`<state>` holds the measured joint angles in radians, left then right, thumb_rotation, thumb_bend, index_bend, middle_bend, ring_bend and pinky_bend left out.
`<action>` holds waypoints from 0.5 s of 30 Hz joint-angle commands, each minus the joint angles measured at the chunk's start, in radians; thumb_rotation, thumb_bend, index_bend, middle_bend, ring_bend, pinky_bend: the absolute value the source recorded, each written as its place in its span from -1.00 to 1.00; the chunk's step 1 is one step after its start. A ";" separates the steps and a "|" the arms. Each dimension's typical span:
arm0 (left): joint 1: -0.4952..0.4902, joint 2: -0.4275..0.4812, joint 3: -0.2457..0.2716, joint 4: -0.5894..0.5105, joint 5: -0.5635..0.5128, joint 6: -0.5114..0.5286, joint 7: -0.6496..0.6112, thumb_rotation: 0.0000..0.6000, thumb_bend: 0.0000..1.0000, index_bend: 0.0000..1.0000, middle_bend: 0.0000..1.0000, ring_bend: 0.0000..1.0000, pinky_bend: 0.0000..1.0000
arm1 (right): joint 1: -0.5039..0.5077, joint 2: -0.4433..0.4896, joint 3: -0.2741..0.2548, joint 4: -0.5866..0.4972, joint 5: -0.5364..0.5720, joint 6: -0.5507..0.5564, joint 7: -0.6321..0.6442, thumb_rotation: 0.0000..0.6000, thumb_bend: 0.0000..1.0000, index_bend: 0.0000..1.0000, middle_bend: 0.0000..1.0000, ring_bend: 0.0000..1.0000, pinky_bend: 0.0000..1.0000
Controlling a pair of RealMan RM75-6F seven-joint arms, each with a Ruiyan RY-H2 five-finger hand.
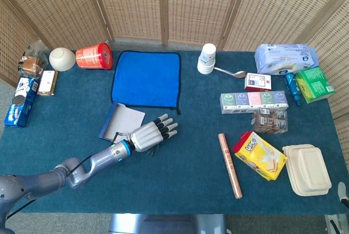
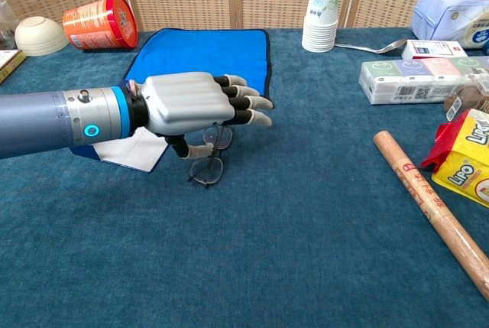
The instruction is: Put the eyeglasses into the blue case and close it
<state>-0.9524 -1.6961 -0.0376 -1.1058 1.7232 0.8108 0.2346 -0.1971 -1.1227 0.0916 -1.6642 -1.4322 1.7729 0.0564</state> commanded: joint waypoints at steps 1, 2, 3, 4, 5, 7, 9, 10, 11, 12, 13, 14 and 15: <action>-0.005 -0.009 -0.002 -0.008 -0.011 -0.002 -0.004 1.00 -0.24 -0.86 -1.00 -1.00 -1.00 | -0.003 0.000 0.000 0.003 0.000 0.001 0.004 1.00 -0.24 -1.00 -0.93 -1.00 -0.90; -0.006 -0.011 -0.004 -0.011 -0.015 -0.002 -0.006 1.00 -0.24 -0.86 -1.00 -1.00 -1.00 | -0.004 0.000 0.001 0.004 0.001 0.001 0.006 1.00 -0.24 -1.00 -0.93 -1.00 -0.90; -0.008 -0.016 -0.008 -0.013 -0.022 -0.002 -0.008 1.00 -0.24 -0.86 -1.00 -1.00 -1.00 | -0.005 0.000 0.001 0.005 0.001 0.000 0.008 1.00 -0.24 -1.00 -0.93 -1.00 -0.90; -0.009 -0.019 -0.011 -0.015 -0.028 -0.003 -0.009 1.00 -0.24 -0.86 -1.00 -1.00 -1.00 | -0.005 -0.001 0.001 0.007 0.001 0.000 0.009 1.00 -0.24 -1.00 -0.93 -1.00 -0.90; -0.011 -0.025 -0.017 -0.019 -0.039 -0.004 -0.012 1.00 -0.24 -0.86 -1.00 -1.00 -1.00 | -0.006 -0.001 0.002 0.008 0.001 0.000 0.011 1.00 -0.24 -1.00 -0.93 -1.00 -0.90; -0.014 -0.035 -0.027 -0.024 -0.056 -0.007 -0.012 1.00 -0.24 -0.86 -1.00 -1.00 -1.00 | -0.008 -0.002 0.003 0.010 0.000 0.001 0.015 1.00 -0.24 -1.00 -0.93 -1.00 -0.90; -0.019 -0.041 -0.035 -0.031 -0.067 -0.013 -0.008 1.00 -0.24 -0.85 -1.00 -1.00 -1.00 | -0.009 -0.003 0.003 0.012 0.001 0.001 0.017 1.00 -0.24 -1.00 -0.93 -1.00 -0.90; -0.022 -0.040 -0.038 -0.035 -0.073 -0.016 -0.002 1.00 -0.24 -0.84 -1.00 -1.00 -1.00 | -0.011 -0.004 0.003 0.013 0.000 0.002 0.018 1.00 -0.24 -1.00 -0.93 -1.00 -0.90; -0.025 -0.036 -0.042 -0.042 -0.077 -0.015 0.007 1.00 -0.24 -0.82 -1.00 -1.00 -1.00 | -0.013 -0.004 0.003 0.015 0.000 0.004 0.020 1.00 -0.24 -1.00 -0.93 -1.00 -0.90; -0.025 -0.032 -0.043 -0.049 -0.080 -0.015 0.010 1.00 -0.24 -0.79 -1.00 -1.00 -1.00 | -0.014 -0.005 0.003 0.015 -0.001 0.005 0.021 1.00 -0.24 -1.00 -0.93 -1.00 -0.90; -0.025 -0.022 -0.044 -0.063 -0.087 -0.017 0.008 1.00 -0.24 -0.76 -1.00 -1.00 -1.00 | -0.016 -0.004 0.003 0.016 -0.002 0.007 0.023 1.00 -0.24 -1.00 -0.93 -1.00 -0.90; -0.024 -0.014 -0.044 -0.074 -0.093 -0.020 0.005 1.00 -0.24 -0.74 -1.00 -1.00 -1.00 | -0.017 -0.005 0.003 0.017 -0.002 0.008 0.024 1.00 -0.24 -1.00 -0.93 -1.00 -0.90; -0.023 0.002 -0.043 -0.094 -0.103 -0.028 -0.006 1.00 -0.24 -0.72 -1.00 -1.00 -1.00 | -0.019 -0.005 0.004 0.018 -0.002 0.010 0.025 1.00 -0.24 -1.00 -0.93 -1.00 -0.90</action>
<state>-0.9755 -1.7144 -0.0794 -1.1750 1.6347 0.7919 0.2378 -0.2153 -1.1273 0.0949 -1.6469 -1.4341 1.7822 0.0814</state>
